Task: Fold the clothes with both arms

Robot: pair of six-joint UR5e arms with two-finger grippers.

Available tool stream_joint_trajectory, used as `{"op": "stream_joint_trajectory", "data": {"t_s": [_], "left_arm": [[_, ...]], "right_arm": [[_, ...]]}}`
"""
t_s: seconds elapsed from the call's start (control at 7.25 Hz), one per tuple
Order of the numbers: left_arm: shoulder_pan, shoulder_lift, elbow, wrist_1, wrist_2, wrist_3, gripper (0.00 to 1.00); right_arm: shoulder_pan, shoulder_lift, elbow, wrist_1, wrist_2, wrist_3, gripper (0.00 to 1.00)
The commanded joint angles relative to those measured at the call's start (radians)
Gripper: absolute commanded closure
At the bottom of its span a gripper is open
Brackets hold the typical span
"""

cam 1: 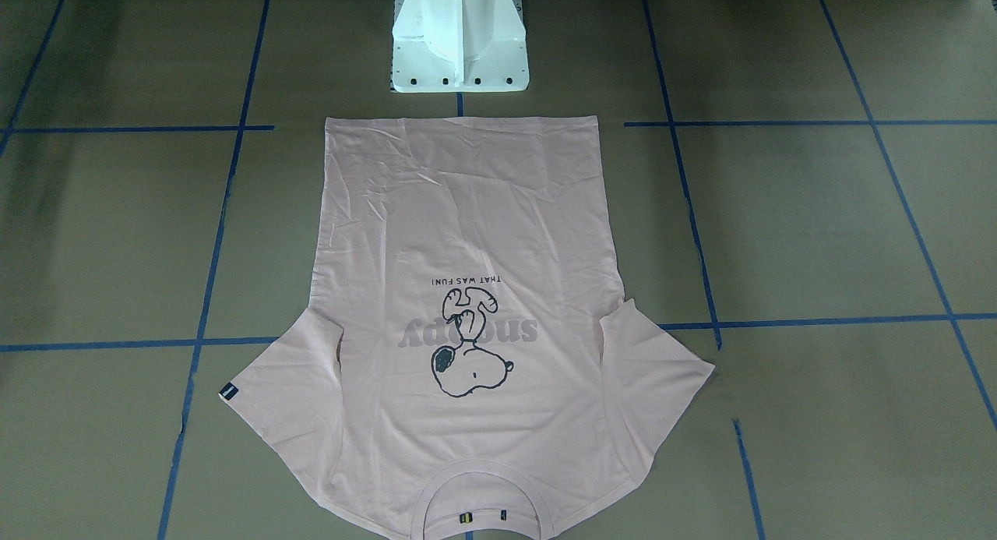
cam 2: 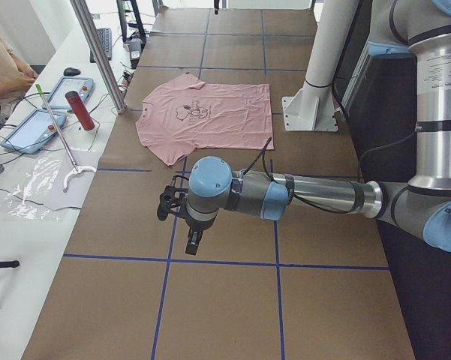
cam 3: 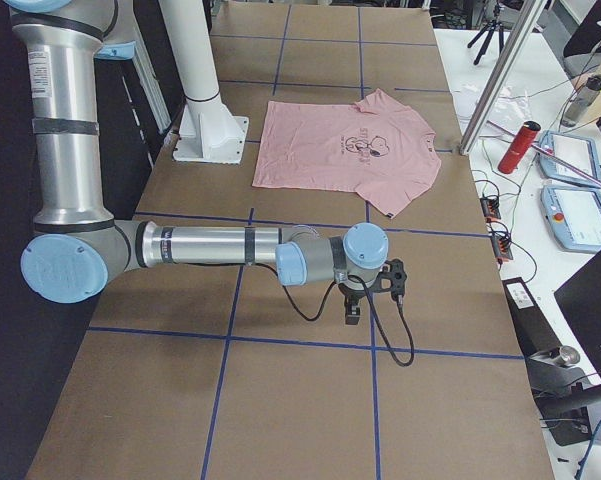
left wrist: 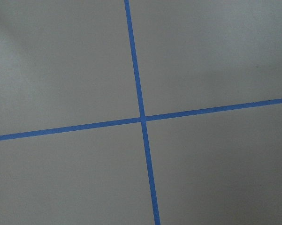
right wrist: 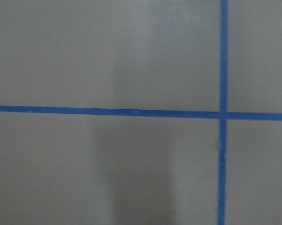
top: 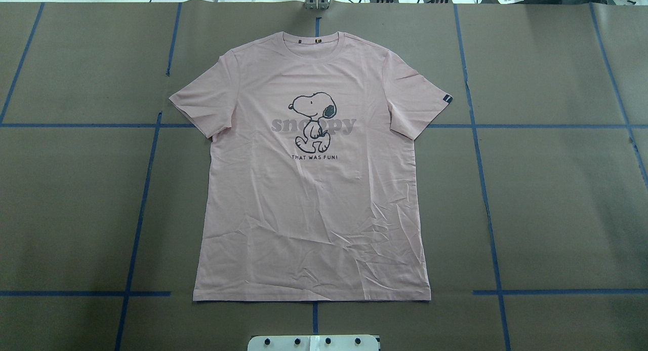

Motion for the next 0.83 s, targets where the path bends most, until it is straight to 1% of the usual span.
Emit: {"op": "stream_joint_trajectory", "data": {"t_s": [0.0,0.14,0.28,0.41,0.55,0.69], "left_arm": [[0.001,0.0,0.026,-0.005,0.0,0.009,0.0],[0.001,0.0,0.021,-0.005,-0.002,0.009,0.0],[0.001,0.0,0.017,-0.006,-0.002,0.011,0.0],[0.001,0.0,0.013,-0.005,-0.012,0.011,0.0],[0.001,0.0,0.013,-0.006,-0.015,0.011,0.0],[0.001,0.0,0.013,-0.006,-0.017,0.011,0.0]], "right_arm": [[-0.165,0.146,-0.072,0.111,0.002,0.204,0.0],[-0.248,0.274,-0.151,0.154,-0.059,0.327,0.0],[-0.337,0.391,-0.246,0.213,-0.144,0.466,0.0],[-0.408,0.453,-0.294,0.29,-0.244,0.645,0.0],[-0.451,0.484,-0.31,0.348,-0.301,0.803,0.04],[-0.492,0.521,-0.333,0.353,-0.387,0.948,0.14]]}}
